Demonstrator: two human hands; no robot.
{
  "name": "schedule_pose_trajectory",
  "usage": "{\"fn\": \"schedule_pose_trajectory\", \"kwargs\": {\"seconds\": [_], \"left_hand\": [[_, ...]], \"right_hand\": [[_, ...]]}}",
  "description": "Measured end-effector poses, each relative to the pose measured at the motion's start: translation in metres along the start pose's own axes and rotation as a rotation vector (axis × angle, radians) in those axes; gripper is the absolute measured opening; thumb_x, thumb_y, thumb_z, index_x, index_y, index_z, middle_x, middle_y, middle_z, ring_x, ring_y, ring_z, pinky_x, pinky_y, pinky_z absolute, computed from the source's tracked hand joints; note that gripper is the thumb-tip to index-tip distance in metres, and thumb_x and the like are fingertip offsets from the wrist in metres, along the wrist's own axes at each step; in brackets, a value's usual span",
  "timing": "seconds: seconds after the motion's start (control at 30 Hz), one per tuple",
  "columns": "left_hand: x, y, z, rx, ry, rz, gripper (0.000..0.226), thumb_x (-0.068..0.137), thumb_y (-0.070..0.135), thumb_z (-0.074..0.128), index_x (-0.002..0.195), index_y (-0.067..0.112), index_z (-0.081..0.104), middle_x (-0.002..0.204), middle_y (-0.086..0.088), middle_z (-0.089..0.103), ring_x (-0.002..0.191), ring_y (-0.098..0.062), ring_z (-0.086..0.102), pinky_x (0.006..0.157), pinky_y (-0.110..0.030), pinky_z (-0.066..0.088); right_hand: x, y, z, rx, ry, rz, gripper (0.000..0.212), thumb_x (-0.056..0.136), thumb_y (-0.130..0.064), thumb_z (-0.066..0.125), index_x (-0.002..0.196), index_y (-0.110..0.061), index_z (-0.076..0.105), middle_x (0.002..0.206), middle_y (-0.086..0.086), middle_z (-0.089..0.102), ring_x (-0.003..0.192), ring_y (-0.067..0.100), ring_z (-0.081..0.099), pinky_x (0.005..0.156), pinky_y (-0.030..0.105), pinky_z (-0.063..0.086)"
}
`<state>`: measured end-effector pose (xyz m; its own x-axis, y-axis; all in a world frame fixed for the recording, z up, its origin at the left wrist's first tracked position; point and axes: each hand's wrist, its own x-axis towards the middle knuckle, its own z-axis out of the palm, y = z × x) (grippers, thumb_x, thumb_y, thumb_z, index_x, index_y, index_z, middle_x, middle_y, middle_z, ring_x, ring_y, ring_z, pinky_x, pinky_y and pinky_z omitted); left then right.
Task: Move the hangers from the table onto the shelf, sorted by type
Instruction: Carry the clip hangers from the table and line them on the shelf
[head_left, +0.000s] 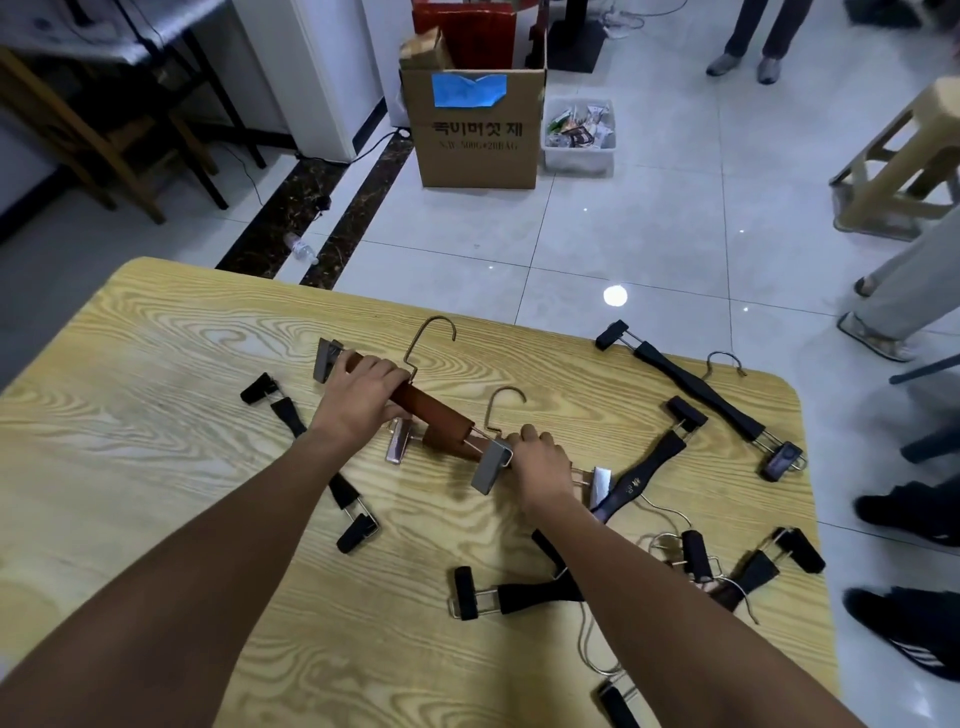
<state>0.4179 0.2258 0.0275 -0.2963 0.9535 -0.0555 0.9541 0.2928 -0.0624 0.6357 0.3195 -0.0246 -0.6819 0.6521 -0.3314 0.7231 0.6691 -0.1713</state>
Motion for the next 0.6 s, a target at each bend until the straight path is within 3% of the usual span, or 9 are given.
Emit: {"fn": "schedule_pose_trajectory", "kwargs": {"seconds": [0.43,0.6], "left_hand": [[-0.027,-0.019,-0.011,-0.024,-0.032,-0.060,0.051,0.084,0.040,0.063,0.129,0.018,0.053,0.126,0.000,0.057,0.127,-0.019,0.045,0.114,-0.041,0.014],[-0.042,-0.026,-0.033,-0.031,-0.045,-0.087,0.051,0.085,0.044,0.060,0.129,0.020,0.050,0.128,0.003,0.054,0.126,-0.017,0.043,0.114,-0.035,0.015]], "right_hand": [[0.007,-0.012,-0.008,-0.118,0.110,-0.200,0.040,0.093,-0.008,0.046,0.131,-0.021,0.043,0.125,0.010,0.051,0.115,0.031,0.046,0.094,0.041,0.034],[0.000,-0.010,-0.038,-0.089,0.176,-0.205,0.042,0.092,-0.030,0.055,0.132,-0.021,0.045,0.126,0.008,0.051,0.116,0.029,0.046,0.094,0.040,0.032]]}}
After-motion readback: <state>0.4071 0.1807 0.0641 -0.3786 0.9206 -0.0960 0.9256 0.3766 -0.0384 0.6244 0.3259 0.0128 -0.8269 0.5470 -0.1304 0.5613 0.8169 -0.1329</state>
